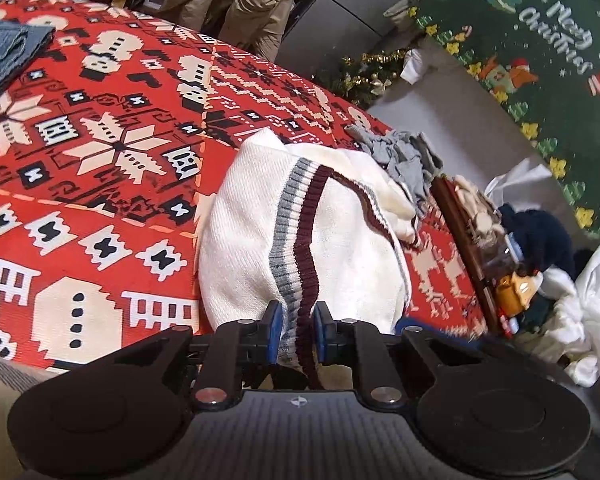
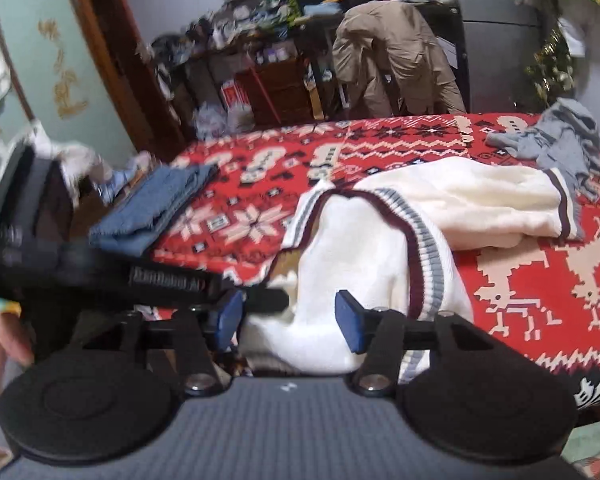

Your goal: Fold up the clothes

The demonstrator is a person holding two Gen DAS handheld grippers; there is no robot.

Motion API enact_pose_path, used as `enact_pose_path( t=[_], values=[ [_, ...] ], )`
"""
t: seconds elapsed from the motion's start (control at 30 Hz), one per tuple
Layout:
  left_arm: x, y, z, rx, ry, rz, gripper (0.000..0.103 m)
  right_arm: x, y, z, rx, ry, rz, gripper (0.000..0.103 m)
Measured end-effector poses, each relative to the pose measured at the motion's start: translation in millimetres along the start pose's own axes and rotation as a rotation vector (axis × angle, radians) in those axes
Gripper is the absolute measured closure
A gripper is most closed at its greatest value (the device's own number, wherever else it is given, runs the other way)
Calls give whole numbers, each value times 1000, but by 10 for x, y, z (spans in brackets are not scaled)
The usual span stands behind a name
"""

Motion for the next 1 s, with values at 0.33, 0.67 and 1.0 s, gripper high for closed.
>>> enact_pose_path(
  t=[0.33,0.67,1.0],
  values=[
    [22,-38,-23,39,4,65,87,-250,186,160,129,111,67,86],
    [29,-28,-6,20,9,55,80,83,-763,27,-103,81,366,90],
    [-54,-64,24,-56,15,1,80,450,-2023,-345,-73,51,607,90]
  ],
)
Point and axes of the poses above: each gripper's, at about its wrist camera, not at the fingertips, and x roughly against the way its jaws point, y to its left, z to its underside, the point moved 9 cm from there along -x, roughly the way its jaws point, and after that the axes turned 9 degrees about x, right-handed, at the moved point
